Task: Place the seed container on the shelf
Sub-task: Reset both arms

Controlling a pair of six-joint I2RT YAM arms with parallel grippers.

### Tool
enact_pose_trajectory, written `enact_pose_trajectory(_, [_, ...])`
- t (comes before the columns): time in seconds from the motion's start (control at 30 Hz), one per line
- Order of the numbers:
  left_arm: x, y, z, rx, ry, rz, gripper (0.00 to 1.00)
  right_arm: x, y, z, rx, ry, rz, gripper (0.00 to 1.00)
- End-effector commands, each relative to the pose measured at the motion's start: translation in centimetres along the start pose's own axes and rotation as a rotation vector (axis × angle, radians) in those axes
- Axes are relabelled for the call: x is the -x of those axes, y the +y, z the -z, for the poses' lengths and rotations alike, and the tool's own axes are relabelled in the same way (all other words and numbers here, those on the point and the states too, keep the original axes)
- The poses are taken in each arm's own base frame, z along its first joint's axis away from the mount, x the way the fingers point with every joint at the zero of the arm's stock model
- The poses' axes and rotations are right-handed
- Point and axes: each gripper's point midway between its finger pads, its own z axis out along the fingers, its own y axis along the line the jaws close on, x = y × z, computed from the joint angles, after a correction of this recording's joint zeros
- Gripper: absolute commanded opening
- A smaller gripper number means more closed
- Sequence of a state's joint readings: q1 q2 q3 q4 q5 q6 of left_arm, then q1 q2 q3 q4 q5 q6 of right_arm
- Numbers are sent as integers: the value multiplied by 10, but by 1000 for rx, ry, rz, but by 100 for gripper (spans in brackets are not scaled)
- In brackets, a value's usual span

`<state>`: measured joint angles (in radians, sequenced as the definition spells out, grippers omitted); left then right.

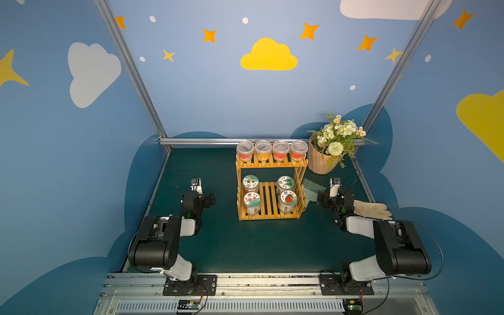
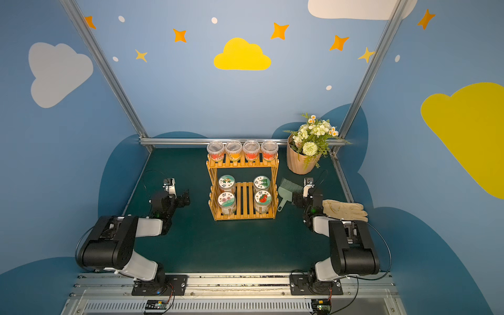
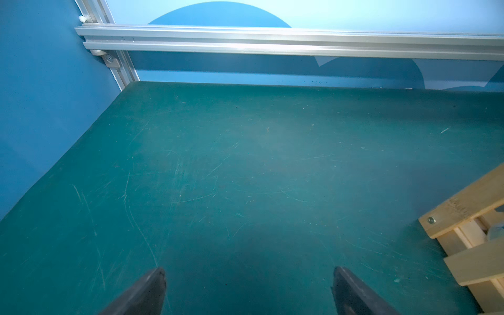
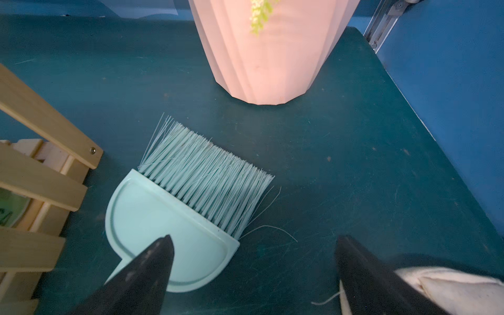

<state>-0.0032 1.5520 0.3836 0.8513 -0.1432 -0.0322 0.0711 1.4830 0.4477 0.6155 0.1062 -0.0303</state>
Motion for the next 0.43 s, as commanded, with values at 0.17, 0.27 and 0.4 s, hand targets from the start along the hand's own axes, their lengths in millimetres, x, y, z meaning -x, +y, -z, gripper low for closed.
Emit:
enact_pose_trajectory(0.17, [3, 2, 1, 15, -5, -2, 100, 9, -1, 0, -8, -17, -8, 98])
enact_pose_trajectory(0.27, [3, 2, -1, 13, 3, 4, 100, 9, -2, 0, -9, -16, -9, 98])
enact_pose_trajectory(0.4, [3, 2, 1, 11, -1, 3, 100, 9, -2, 0, -9, -16, -10, 98])
